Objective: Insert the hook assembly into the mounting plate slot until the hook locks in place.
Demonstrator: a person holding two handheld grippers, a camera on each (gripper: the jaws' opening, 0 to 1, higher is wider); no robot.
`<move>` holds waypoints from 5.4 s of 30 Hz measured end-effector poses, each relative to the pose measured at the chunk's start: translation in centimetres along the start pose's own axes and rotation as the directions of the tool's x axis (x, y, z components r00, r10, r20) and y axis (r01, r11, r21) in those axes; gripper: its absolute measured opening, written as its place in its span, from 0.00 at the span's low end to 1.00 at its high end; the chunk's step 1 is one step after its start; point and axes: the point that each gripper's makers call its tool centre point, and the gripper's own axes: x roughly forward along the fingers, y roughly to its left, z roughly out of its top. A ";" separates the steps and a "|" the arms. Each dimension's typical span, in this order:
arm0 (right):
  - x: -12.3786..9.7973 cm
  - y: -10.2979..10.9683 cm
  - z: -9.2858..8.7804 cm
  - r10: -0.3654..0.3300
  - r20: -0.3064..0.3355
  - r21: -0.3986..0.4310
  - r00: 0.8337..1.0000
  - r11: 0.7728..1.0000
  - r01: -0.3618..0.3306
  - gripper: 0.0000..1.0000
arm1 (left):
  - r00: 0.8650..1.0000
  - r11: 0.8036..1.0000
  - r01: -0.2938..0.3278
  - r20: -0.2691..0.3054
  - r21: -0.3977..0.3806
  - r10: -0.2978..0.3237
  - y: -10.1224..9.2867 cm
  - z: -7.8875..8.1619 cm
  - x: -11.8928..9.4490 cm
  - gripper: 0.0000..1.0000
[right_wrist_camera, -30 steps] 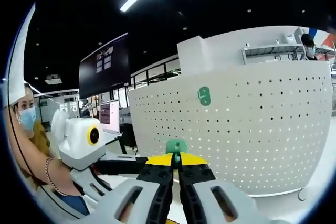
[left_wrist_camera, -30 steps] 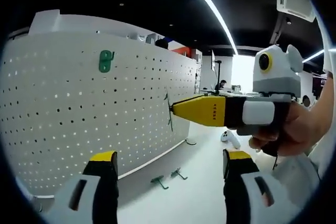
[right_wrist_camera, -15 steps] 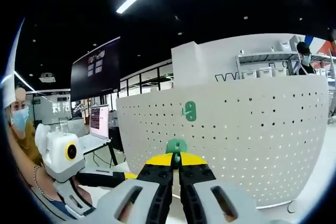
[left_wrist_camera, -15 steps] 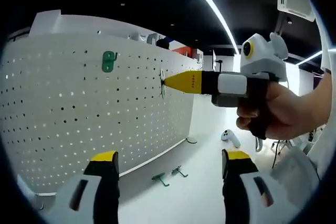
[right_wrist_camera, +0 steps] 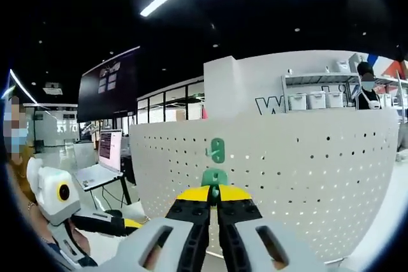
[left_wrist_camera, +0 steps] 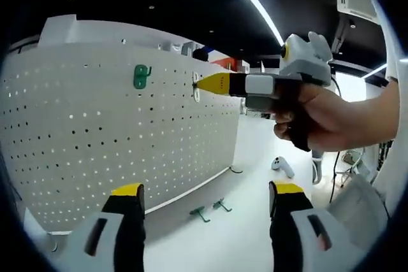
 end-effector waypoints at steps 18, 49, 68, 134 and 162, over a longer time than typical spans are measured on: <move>2.2 -2.3 1.8 -0.044 0.037 -0.082 0.998 0.995 0.047 0.00 | 1.000 1.000 -0.026 -0.003 -0.015 0.026 0.0 -0.9 -2.0 0.82; 5.8 -4.7 3.3 -0.097 0.082 -0.168 0.992 0.980 0.110 0.01 | 0.998 0.997 -0.064 -0.011 -0.032 0.064 -0.1 -1.7 -3.8 0.80; 6.8 -4.6 2.9 -0.090 0.074 -0.139 0.993 0.985 0.099 0.01 | 0.998 0.998 -0.063 -0.014 -0.028 0.063 -0.2 -1.4 -3.9 0.80; 8.2 -5.2 1.6 -0.384 0.036 -0.058 0.922 0.921 0.386 0.01 | 0.998 0.997 -0.055 -0.014 -0.046 0.054 0.0 -1.9 -4.9 0.76; 7.5 -3.8 1.5 -0.272 0.039 -0.060 0.962 0.960 0.274 0.25 | 0.998 0.997 -0.062 -0.017 -0.053 0.061 0.3 -2.2 -4.8 0.76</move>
